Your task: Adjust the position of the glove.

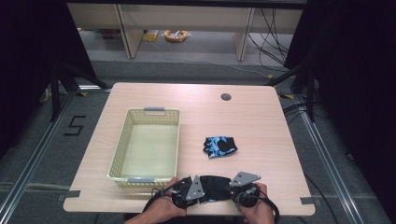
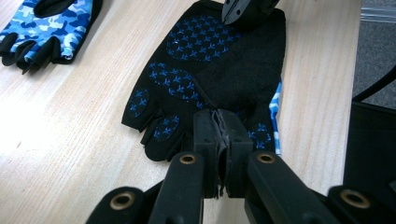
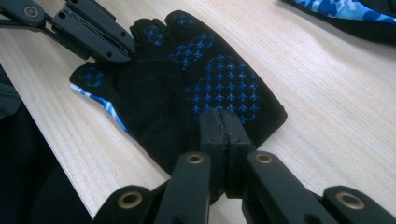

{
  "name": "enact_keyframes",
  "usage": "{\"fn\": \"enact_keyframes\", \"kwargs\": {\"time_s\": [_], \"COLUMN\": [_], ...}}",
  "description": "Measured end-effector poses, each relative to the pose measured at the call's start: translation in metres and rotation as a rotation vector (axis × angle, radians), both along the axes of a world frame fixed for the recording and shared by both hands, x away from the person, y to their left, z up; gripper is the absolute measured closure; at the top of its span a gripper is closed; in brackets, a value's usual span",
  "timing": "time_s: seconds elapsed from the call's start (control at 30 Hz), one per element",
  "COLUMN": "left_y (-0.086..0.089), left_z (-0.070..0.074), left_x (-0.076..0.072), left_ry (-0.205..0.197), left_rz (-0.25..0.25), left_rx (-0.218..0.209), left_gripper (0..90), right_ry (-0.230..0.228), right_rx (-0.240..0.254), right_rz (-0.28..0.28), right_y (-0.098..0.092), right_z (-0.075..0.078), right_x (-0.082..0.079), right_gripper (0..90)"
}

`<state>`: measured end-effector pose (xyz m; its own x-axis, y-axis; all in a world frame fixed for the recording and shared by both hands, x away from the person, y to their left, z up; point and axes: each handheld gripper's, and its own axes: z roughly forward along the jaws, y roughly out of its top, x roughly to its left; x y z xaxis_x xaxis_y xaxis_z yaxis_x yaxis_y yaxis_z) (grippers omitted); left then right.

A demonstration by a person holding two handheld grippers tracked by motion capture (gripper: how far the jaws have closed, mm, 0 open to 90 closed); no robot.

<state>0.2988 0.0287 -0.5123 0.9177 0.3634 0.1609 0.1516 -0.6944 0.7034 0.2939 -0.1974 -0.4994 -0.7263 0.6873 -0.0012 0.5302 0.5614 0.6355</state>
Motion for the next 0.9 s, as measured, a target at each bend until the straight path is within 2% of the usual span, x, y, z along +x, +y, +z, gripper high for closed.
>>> {"fn": "enact_keyframes", "kwargs": {"time_s": [0.07, 0.13, 0.17, 0.2, 0.27, 0.33, 0.47, 0.53, 0.57, 0.63, 0.67, 0.73, 0.77, 0.8, 0.87, 0.9], "left_y": [-0.001, -0.002, -0.001, -0.001, -0.001, 0.001, 0.004, 0.004, 0.004, 0.006, 0.007, 0.011, 0.013, 0.016, 0.024, 0.027], "left_z": [0.000, 0.000, 0.000, 0.000, -0.001, 0.000, 0.002, 0.003, 0.006, 0.011, 0.014, 0.021, 0.024, 0.025, 0.028, 0.028], "left_x": [-0.001, -0.001, 0.000, 0.000, 0.000, 0.001, 0.001, -0.003, -0.005, -0.009, -0.012, -0.021, -0.023, -0.028, -0.034, -0.036], "left_ry": [-0.002, 0.005, -0.010, -0.007, 0.000, 0.005, 0.017, -0.008, -0.026, -0.041, -0.058, -0.084, -0.089, -0.072, -0.047, -0.041], "left_rz": [0.001, 0.006, 0.001, 0.003, 0.008, 0.016, 0.030, 0.027, 0.019, 0.015, 0.012, 0.006, -0.016, -0.017, -0.031, -0.027], "left_rx": [-0.001, -0.011, 0.001, -0.003, -0.011, -0.006, -0.020, -0.027, -0.013, -0.022, -0.047, -0.075, -0.059, -0.093, -0.089, -0.101], "left_gripper": [86.2, 86.2, 86.2, 86.2, 86.1, 85.3, 80.8, 76.4, 73.1, 68.5, 67.1, 63.5, 62.0, 60.9, 56.9, 55.2], "right_ry": [-0.020, -0.005, -0.026, -0.033, -0.020, -0.007, -0.016, -0.031, -0.028, -0.043, -0.057, -0.114, -0.114, -0.118, -0.139, -0.146], "right_rx": [0.003, 0.003, 0.017, 0.022, -0.002, -0.003, -0.005, -0.001, -0.004, 0.013, 0.020, 0.033, 0.040, 0.048, 0.044, 0.045], "right_rz": [0.007, -0.007, -0.015, -0.015, 0.004, 0.004, 0.007, -0.003, -0.005, -0.006, -0.008, -0.006, -0.016, -0.026, -0.026, -0.026], "right_y": [-0.001, 0.001, 0.002, 0.002, 0.000, 0.001, 0.003, 0.002, 0.001, -0.001, -0.002, -0.006, -0.007, -0.008, -0.011, -0.012], "right_z": [-0.001, -0.001, -0.003, -0.003, -0.001, 0.000, 0.000, 0.000, 0.002, 0.005, 0.008, 0.013, 0.015, 0.015, 0.017, 0.017], "right_x": [0.002, 0.002, 0.002, 0.003, 0.005, 0.006, 0.007, 0.006, 0.006, 0.004, 0.003, 0.003, 0.003, 0.003, 0.006, 0.008], "right_gripper": [90.0, 90.0, 90.0, 90.0, 90.0, 90.0, 88.3, 83.3, 80.9, 78.6, 76.8, 73.7, 72.4, 71.7, 68.1, 67.3]}}
